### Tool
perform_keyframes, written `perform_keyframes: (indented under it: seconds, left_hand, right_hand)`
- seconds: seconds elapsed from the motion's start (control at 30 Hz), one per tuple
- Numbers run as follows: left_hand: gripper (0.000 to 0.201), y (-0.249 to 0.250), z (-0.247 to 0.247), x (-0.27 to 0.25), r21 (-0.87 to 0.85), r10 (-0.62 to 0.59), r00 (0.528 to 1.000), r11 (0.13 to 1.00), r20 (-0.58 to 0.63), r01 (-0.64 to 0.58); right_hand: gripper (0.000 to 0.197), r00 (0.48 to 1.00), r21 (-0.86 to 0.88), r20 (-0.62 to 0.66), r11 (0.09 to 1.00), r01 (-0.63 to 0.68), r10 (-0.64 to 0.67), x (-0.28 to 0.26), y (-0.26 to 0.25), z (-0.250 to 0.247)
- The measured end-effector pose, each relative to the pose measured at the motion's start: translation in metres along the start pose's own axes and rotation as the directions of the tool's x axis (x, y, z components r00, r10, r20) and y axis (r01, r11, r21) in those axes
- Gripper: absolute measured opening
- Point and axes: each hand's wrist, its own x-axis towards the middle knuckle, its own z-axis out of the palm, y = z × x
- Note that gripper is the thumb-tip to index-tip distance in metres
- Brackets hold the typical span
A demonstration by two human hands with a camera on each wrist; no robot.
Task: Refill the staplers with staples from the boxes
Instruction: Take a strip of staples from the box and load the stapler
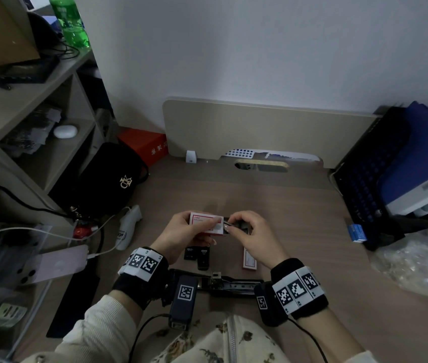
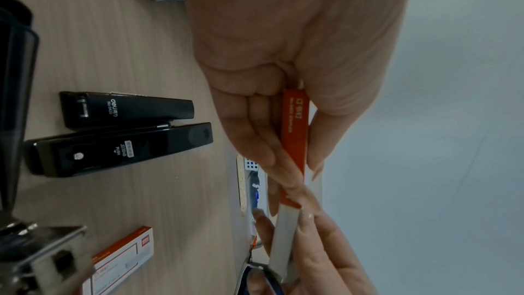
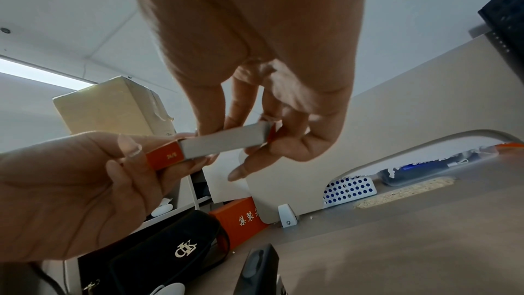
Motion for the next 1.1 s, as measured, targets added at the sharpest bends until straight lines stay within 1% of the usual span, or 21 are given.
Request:
perform_keyframes:
  seconds: [0.17, 0.23, 0.33, 0.4, 0.53, 0.6, 0.7, 0.83, 0.93, 1.1]
  left_hand:
    - [0.039, -0.002, -0.002, 0.002, -0.038, -0.019, 1.0, 0.999, 0.006, 0.02]
    - [0.041, -0.004, -0.005, 0.003, -0.073, -0.038, 0.999, 0.997, -0.013, 0.037]
    - [0.039, -0.007, -0.009, 0.004, -0.104, -0.056, 0.998, 0.993, -0.027, 0.052]
    - [0.037, -0.009, -0.012, 0.004, -0.132, -0.065, 0.998, 0.989, -0.027, 0.061]
    - [0.029, -0.012, -0.017, 0.005, -0.201, -0.072, 0.997, 0.978, -0.033, 0.064]
    - [0.029, -0.013, -0.018, 0.006, -0.218, -0.067, 0.997, 0.974, -0.038, 0.058]
    - [0.03, -0.012, -0.018, 0.007, -0.213, -0.062, 0.998, 0.975, -0.026, 0.055]
    - [0.027, -0.01, -0.016, 0.007, -0.2, -0.057, 0.998, 0.978, 0.001, 0.056]
    - [0.022, -0.009, -0.016, 0.007, -0.195, -0.053, 0.999, 0.979, 0.012, 0.054]
    - [0.02, -0.008, -0.018, 0.008, -0.198, -0.054, 0.998, 0.979, 0.016, 0.056]
  right_hand:
    - [0.006, 0.996, -0.009, -0.075, 0.999, 0.043, -0.044, 0.0, -0.001, 0.0]
    - [0.01, 0.996, -0.007, -0.084, 1.0, 0.031, -0.031, -0.001, -0.003, -0.003]
    - [0.014, 0.996, 0.017, -0.093, 1.0, 0.009, -0.007, -0.001, -0.004, -0.006]
    - [0.015, 0.988, 0.056, -0.153, 0.998, 0.017, -0.008, -0.001, -0.007, -0.006]
    - [0.013, 0.95, 0.175, -0.309, 0.985, 0.006, 0.049, 0.0, -0.009, -0.009]
    - [0.014, 0.936, 0.254, -0.341, 0.967, 0.005, 0.084, -0.001, -0.007, -0.011]
    - [0.011, 0.947, 0.375, -0.299, 0.927, 0.003, 0.118, 0.0, -0.006, -0.012]
    - [0.008, 0.964, 0.437, -0.252, 0.899, 0.033, 0.087, -0.002, -0.008, -0.012]
    - [0.011, 0.969, 0.49, -0.23, 0.871, 0.037, 0.088, -0.003, -0.007, -0.011]
    - [0.018, 0.97, 0.542, -0.228, 0.839, 0.052, 0.087, -0.002, -0.006, -0.007]
